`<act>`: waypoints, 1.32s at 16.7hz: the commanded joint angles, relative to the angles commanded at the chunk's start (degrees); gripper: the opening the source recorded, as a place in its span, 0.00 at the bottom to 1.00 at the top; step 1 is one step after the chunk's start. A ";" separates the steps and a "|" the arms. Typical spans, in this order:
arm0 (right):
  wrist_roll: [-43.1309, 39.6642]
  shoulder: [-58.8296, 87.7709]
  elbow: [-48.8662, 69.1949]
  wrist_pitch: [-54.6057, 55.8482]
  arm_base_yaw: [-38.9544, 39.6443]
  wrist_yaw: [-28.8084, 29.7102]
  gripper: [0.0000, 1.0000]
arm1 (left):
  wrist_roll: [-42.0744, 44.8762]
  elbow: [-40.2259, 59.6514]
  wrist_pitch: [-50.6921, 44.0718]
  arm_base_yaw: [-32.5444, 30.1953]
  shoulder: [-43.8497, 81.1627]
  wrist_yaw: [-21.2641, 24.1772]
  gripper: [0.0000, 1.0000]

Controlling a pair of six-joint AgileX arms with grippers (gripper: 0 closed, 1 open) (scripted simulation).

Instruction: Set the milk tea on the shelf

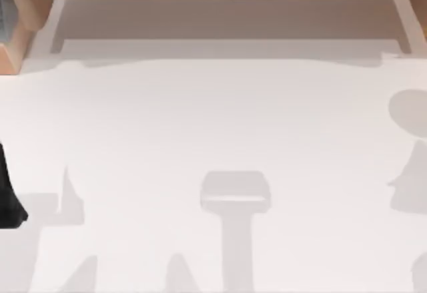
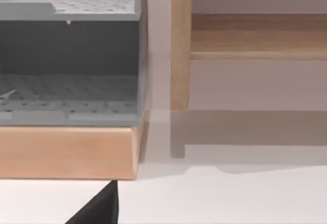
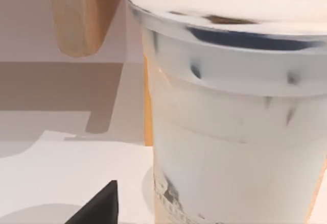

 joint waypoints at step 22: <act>0.56 6.51 14.01 -7.36 4.55 4.63 0.25 | 0.00 0.00 0.00 0.00 0.00 0.00 1.00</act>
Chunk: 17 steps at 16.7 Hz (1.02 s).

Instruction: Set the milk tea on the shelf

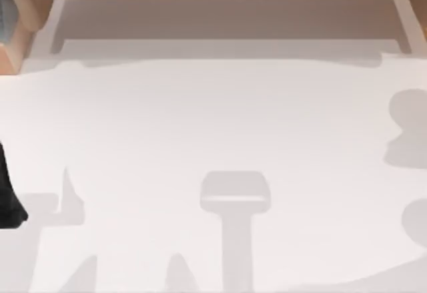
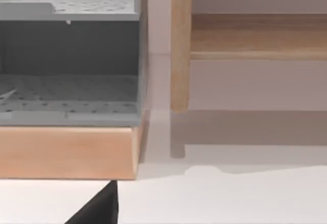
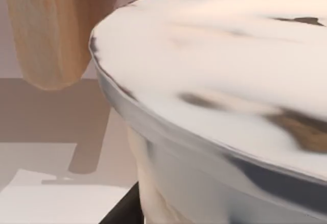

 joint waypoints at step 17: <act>0.09 -1.69 -0.14 -1.54 -0.10 -0.01 0.00 | 0.00 0.00 0.00 0.00 0.00 0.00 1.00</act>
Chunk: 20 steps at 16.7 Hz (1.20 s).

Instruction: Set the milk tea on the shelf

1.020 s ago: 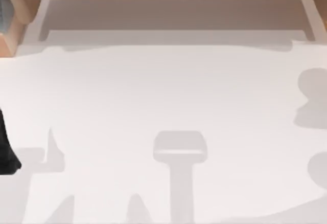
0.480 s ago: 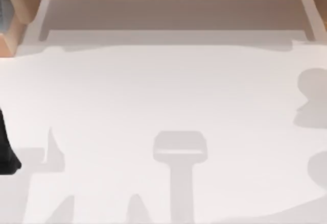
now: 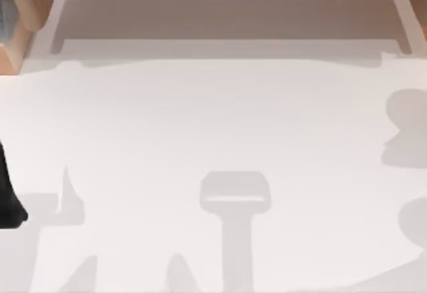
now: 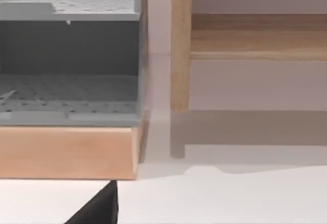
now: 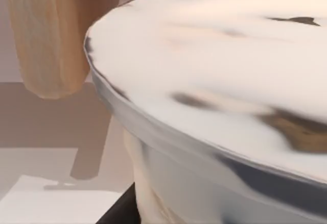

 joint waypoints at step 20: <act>4.75 -9.38 13.88 -18.76 34.87 13.13 0.00 | 0.00 0.00 0.00 0.00 0.00 0.00 1.00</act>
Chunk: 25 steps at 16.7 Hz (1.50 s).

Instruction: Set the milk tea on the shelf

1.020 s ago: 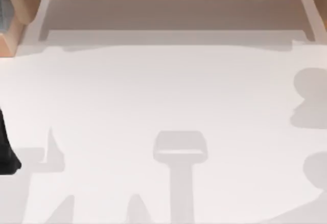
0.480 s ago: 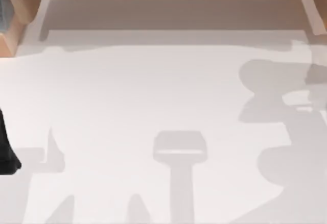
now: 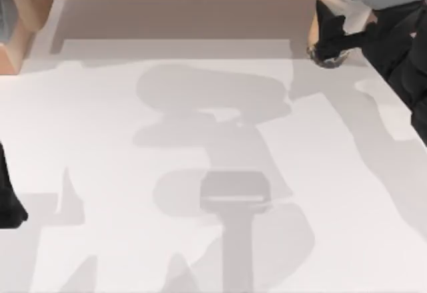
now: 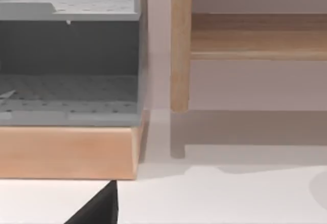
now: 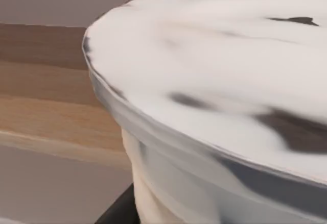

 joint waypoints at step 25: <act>0.46 2.21 38.77 -42.28 12.48 33.94 0.00 | 0.00 0.00 0.00 0.00 0.00 0.00 1.00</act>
